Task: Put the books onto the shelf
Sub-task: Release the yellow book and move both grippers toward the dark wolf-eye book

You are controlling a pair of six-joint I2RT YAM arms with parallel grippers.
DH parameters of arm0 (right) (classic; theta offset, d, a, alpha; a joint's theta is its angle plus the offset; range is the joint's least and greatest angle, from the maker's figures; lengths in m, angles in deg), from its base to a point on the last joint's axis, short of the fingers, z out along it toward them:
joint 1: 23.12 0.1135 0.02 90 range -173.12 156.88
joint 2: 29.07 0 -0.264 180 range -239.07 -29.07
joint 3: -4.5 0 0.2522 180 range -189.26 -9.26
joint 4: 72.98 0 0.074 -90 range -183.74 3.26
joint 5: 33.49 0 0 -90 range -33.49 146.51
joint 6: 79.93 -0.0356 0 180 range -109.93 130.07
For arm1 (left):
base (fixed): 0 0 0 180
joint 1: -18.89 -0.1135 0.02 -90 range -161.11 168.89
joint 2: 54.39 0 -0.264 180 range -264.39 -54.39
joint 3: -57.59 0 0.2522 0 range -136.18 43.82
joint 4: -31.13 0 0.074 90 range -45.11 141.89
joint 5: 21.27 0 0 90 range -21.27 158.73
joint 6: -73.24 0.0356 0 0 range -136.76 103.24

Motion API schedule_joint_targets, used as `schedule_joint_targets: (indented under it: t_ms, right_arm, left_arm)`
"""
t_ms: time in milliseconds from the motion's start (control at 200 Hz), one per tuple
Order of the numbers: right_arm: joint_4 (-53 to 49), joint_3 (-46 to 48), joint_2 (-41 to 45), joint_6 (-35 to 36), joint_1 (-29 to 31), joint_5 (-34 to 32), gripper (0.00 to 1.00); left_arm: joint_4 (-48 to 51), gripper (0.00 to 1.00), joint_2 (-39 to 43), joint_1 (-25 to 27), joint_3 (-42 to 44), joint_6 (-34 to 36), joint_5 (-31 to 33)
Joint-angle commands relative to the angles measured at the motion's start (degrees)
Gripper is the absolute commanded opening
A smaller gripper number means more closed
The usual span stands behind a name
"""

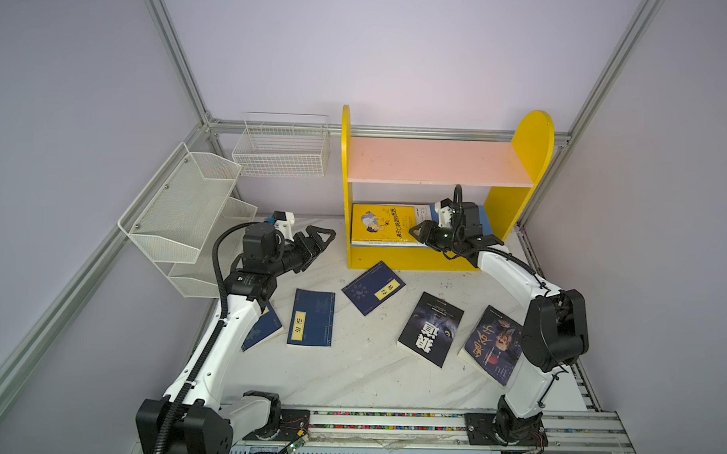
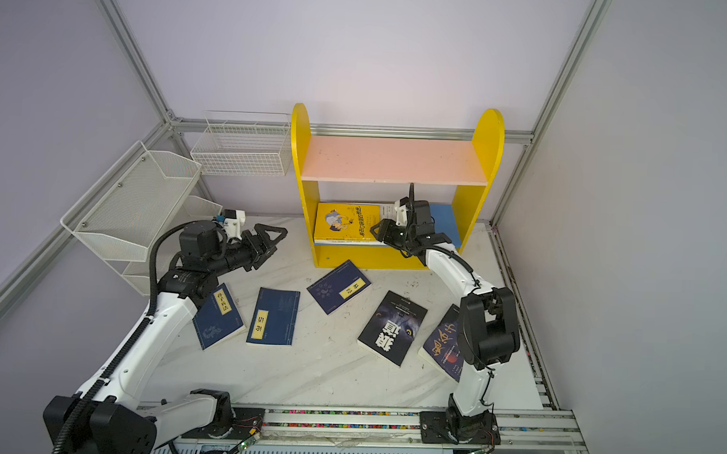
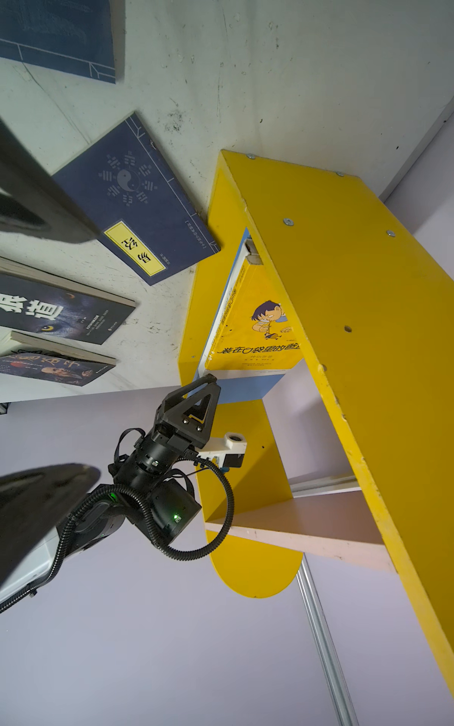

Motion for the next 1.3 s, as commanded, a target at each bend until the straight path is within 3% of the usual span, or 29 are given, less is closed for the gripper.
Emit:
schedule_joint_targets:
  t_ms: [0, 200, 350, 495, 620, 745, 790, 865, 1070, 1295]
  right_arm:
    - [4.63, -0.63, 0.87, 1.53, 1.3, 0.26, 0.47]
    - [1.67, -3.41, -0.76, 3.96, 5.16, -2.15, 0.42]
    - [-0.34, -4.22, 1.55, 5.12, 5.27, -8.86, 0.55]
    - [-2.95, -3.98, 6.04, 7.67, 5.25, -15.41, 0.61]
    - [-3.79, 2.76, 12.69, 3.7, 5.25, -25.29, 0.67]
    - [-3.99, 13.03, 20.27, -2.54, 5.23, -30.27, 0.73]
    - [-5.08, 16.35, 22.63, -4.61, 5.26, -31.9, 0.83]
    - [-7.28, 21.42, 24.71, -7.84, 5.29, -33.37, 0.91]
    - [-10.92, 32.87, 29.16, -12.57, 5.22, -32.74, 0.9]
    - [-9.42, 43.98, 30.08, -16.24, 5.27, -29.06, 0.88]
  left_arm:
    - [-0.61, 0.87, 0.23, -0.4, 2.88, 1.48, -1.52]
    - [-0.21, 0.87, -0.03, -0.38, 3.5, 1.79, -1.78]
    - [-0.14, 0.88, -0.42, -0.36, 3.79, 1.96, -1.95]
    - [0.04, 0.88, -0.78, -0.31, 4.5, 2.05, -1.83]
    - [0.92, 0.91, -0.61, 1.07, 4.91, 3.9, -0.38]
    - [1.5, 1.0, -1.56, 5.87, 4.06, 8.33, 0.42]
    - [1.56, 1.0, -2.56, 8.57, 3.38, 9.98, 0.54]
    - [1.63, 1.0, -4.83, 13.58, 2.47, 12.23, 1.94]
    - [1.07, 1.0, -16.07, 24.59, 0.0, 13.83, 5.11]
    - [0.53, 0.97, -29.1, 32.37, -4.77, 13.8, 6.32]
